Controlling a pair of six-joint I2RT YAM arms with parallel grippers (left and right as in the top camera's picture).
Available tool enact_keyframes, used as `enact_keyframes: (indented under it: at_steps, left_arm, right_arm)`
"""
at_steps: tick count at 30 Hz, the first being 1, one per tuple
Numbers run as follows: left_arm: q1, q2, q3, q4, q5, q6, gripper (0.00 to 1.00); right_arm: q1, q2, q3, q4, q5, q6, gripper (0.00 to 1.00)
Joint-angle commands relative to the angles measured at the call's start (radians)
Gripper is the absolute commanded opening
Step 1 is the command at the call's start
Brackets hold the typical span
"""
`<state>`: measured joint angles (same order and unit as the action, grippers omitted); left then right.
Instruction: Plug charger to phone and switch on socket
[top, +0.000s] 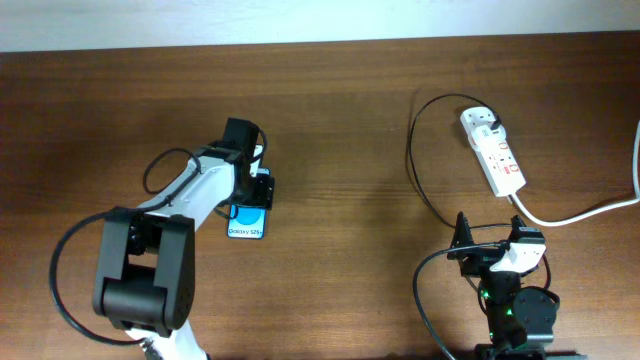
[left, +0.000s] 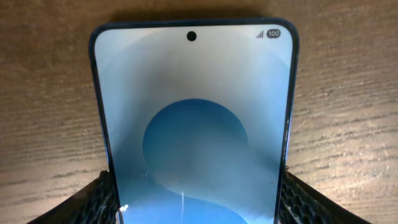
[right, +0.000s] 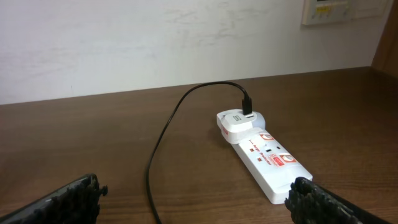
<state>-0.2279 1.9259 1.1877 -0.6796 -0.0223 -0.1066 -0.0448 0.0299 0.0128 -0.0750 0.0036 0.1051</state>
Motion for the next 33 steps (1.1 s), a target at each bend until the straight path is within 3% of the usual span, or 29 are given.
enact_keyframes:
  at_steps: [1,7,11,19,29,33]
  left_arm:
    - [-0.002,0.075,0.012,-0.072,0.113,-0.013,0.34]
    - [-0.002,0.075,0.23,-0.311,0.113,-0.013,0.25]
    - [-0.002,0.074,0.399,-0.471,0.143,-0.013,0.25]
    - [-0.002,0.023,0.59,-0.628,0.233,-0.017,0.24]
    - [-0.002,-0.333,0.603,-0.771,0.244,-0.248,0.21]
    - [-0.002,-0.384,0.603,-0.811,0.244,-0.344,0.21]
  right_arm:
    - [0.005,-0.001,-0.007,-0.005,0.009,0.0,0.98]
    - [0.005,-0.001,-0.007,-0.005,0.009,0.0,0.98]
    - [0.005,-0.001,-0.007,-0.005,0.009,0.0,0.98]
    - [0.005,-0.001,-0.007,-0.005,0.009,0.0,0.98]
    - [0.005,-0.001,-0.007,-0.005,0.009,0.0,0.98]
    - [0.005,-0.001,-0.007,-0.005,0.009,0.0,0.98]
